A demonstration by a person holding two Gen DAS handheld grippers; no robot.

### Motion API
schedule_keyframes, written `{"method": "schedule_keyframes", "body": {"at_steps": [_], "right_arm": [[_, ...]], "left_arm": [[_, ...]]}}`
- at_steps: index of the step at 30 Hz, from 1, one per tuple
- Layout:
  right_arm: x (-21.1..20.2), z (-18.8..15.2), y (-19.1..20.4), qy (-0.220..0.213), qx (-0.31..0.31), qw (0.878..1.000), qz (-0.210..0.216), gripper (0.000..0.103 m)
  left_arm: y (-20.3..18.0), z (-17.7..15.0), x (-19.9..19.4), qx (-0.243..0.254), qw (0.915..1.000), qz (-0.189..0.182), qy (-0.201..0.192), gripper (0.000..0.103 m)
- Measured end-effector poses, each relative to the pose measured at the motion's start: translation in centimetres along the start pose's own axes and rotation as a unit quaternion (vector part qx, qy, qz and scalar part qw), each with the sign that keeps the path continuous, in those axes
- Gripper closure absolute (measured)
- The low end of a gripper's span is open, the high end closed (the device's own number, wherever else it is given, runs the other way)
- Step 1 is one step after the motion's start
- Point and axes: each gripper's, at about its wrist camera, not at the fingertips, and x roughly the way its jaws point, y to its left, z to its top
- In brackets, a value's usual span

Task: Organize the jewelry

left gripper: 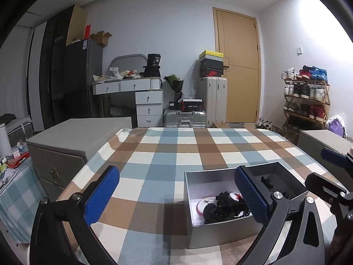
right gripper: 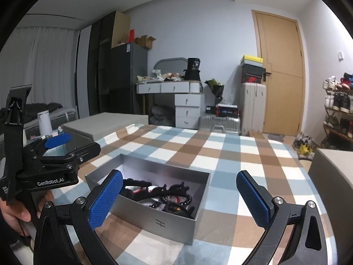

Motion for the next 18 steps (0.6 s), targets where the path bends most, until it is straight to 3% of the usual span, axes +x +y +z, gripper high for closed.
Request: {"method": "schedule_keyframes", "body": {"at_steps": [18], "right_arm": [[-0.39,-0.06,-0.17,-0.009,0.002,1.000,0.005,0.000]], "left_arm": [[0.18,0.13,-0.14,-0.001,1.0000,0.000,0.000,0.001]]}}
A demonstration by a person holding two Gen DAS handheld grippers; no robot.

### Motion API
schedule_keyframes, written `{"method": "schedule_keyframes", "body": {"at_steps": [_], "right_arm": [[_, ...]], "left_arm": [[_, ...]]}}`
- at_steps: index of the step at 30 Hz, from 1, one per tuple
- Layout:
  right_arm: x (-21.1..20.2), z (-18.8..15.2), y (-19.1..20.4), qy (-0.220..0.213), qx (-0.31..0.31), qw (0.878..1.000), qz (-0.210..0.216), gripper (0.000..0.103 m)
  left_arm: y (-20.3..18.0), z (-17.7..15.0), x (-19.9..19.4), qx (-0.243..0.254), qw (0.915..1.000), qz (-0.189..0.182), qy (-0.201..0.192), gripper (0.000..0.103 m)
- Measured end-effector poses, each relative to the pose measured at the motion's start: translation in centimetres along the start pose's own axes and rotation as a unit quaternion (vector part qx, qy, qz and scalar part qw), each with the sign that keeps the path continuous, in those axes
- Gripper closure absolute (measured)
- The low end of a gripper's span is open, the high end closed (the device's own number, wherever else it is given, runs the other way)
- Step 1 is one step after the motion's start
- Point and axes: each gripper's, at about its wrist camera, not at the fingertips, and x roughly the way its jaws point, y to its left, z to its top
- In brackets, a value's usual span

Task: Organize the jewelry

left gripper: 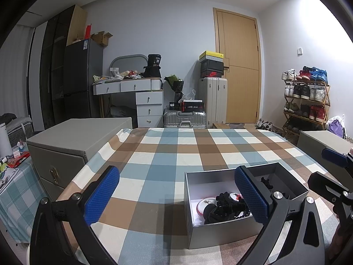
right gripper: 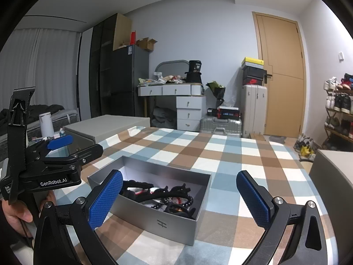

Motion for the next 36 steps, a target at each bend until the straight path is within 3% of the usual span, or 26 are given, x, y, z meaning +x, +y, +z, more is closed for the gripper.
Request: {"method": "schedule_keyframes", "body": {"at_steps": [36], "right_arm": [[0.37,0.12,-0.25,0.002,0.003,1.000,0.005,0.000]], "left_arm": [[-0.04,0.04,0.03,0.000,1.0000,0.000,0.000,0.001]]}}
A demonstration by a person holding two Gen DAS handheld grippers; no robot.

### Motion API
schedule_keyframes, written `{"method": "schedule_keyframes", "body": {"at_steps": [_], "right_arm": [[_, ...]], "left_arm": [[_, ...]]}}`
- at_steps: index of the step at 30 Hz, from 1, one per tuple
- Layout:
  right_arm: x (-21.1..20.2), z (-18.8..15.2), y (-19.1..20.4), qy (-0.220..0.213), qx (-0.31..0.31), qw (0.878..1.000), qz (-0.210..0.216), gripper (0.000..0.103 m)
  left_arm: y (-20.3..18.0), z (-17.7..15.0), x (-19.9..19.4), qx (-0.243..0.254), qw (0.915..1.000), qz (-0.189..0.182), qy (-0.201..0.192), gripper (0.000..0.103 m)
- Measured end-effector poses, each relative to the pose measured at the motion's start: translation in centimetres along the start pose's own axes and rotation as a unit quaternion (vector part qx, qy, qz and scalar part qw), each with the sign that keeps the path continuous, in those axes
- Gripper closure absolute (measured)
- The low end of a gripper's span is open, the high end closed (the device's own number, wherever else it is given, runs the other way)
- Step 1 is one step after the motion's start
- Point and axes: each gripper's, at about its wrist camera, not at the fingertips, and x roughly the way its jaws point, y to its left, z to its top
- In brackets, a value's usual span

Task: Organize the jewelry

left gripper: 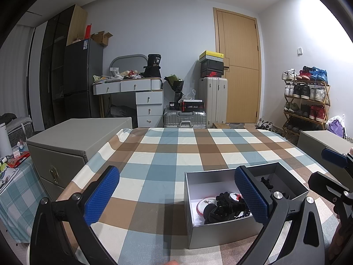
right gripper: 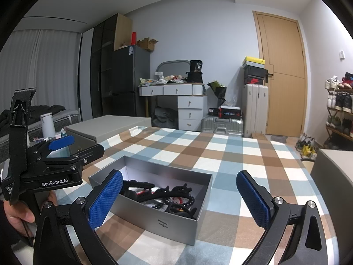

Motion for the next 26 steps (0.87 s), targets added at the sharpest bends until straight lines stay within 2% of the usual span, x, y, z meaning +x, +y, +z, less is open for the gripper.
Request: {"method": "schedule_keyframes", "body": {"at_steps": [26], "right_arm": [[0.01,-0.02,0.00,0.000,0.000,1.000,0.000,0.000]], "left_arm": [[-0.17,-0.43,0.62,0.004,0.9999,-0.014,0.003,0.001]]}}
